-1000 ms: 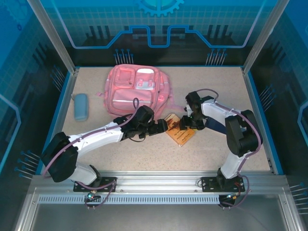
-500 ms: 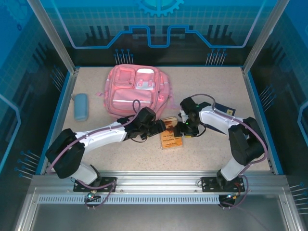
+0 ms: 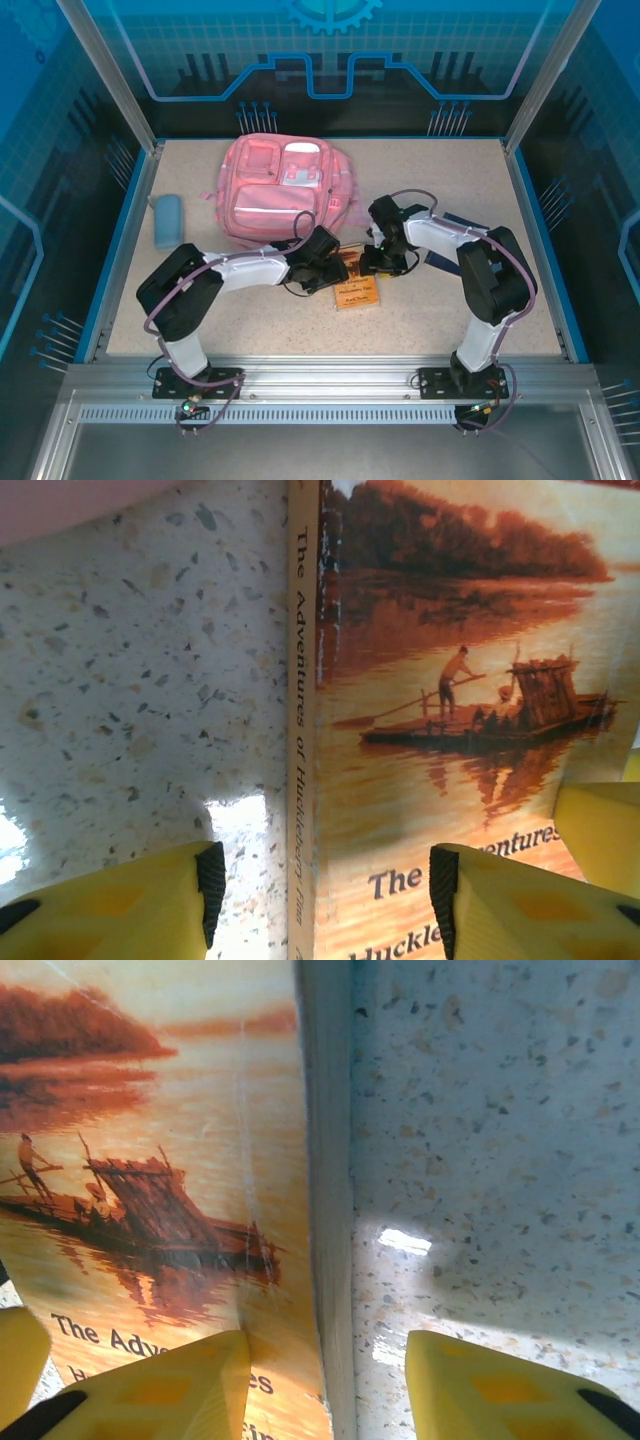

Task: Pack the student bag

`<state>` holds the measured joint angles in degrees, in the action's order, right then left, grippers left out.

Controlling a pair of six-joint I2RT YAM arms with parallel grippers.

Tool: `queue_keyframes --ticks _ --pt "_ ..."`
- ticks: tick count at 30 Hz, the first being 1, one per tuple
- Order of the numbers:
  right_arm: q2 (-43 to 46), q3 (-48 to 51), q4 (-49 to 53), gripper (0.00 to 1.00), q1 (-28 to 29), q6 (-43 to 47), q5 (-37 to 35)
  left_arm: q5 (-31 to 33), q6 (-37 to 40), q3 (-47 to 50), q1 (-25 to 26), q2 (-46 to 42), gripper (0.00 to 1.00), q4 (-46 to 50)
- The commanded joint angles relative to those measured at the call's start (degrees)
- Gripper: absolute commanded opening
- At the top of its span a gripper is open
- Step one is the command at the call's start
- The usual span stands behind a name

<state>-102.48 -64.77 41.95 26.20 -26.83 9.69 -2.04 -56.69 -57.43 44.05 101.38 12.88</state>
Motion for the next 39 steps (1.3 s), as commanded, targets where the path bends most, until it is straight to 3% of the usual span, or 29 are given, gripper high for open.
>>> queue_keyframes --ticks 1,12,15,22,23,28,33,39 --pt "-1.24 -1.58 0.66 0.43 0.84 -0.45 1.16 -0.86 1.31 -1.94 0.45 2.06 0.55 0.66" --pt "1.59 -4.63 3.97 0.35 2.51 -0.57 6.87 4.5 3.41 -7.0 3.14 8.76 0.46 11.51" --pt "3.19 -5.13 5.0 0.29 2.72 -0.85 6.54 4.38 2.92 -6.51 3.24 9.18 0.43 11.24" --pt "3.93 -3.73 4.27 0.0 2.68 -2.21 4.59 3.16 3.55 -5.86 3.17 5.62 0.42 9.13" --pt "4.16 -3.37 3.92 0.0 2.52 -2.39 4.08 2.63 3.87 -5.68 3.06 4.37 0.43 8.63" --pt "8.35 -0.2 0.05 0.0 -0.71 -2.31 6.21 -0.53 3.92 -3.08 1.29 -3.87 0.6 5.47" --pt "11.79 2.89 -4.95 0.0 -6.19 -1.13 18.58 -9.7 1.79 3.36 -2.11 -9.57 0.8 -5.65" --pt "14.08 5.35 -9.05 0.0 -10.3 -1.72 29.53 -16.31 -1.54 7.89 -4.35 -8.54 0.92 -16.74"
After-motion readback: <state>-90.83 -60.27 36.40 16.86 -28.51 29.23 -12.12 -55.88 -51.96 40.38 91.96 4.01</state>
